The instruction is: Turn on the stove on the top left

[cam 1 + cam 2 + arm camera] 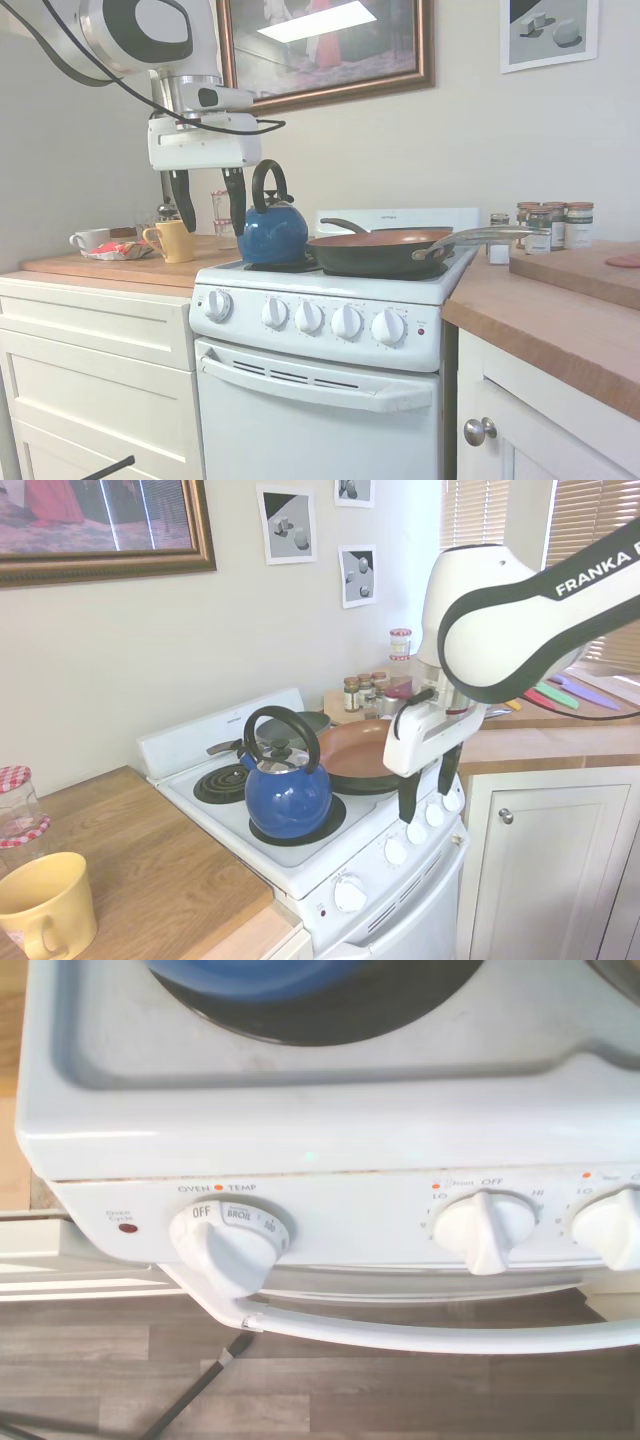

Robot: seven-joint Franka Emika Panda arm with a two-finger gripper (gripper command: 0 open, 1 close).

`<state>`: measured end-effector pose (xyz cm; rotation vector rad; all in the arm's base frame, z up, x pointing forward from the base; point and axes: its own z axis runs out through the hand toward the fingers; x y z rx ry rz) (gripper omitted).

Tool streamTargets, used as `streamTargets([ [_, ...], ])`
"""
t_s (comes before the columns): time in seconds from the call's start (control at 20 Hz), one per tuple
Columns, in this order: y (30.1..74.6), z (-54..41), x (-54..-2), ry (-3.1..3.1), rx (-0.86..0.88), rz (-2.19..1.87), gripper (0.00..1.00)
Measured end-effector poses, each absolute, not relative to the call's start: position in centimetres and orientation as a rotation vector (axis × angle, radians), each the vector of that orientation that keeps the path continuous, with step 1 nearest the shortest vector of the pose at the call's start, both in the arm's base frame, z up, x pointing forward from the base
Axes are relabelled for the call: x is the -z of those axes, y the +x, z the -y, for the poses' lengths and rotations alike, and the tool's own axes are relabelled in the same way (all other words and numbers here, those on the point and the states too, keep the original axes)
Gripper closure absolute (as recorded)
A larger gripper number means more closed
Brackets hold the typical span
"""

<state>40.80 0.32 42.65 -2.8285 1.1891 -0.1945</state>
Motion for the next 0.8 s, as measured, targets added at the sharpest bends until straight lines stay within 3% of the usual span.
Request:
streamTargets([
  [0.8, 40.85, 0.05, -42.44, -2.828, 0.188, -1.197, 0.00],
])
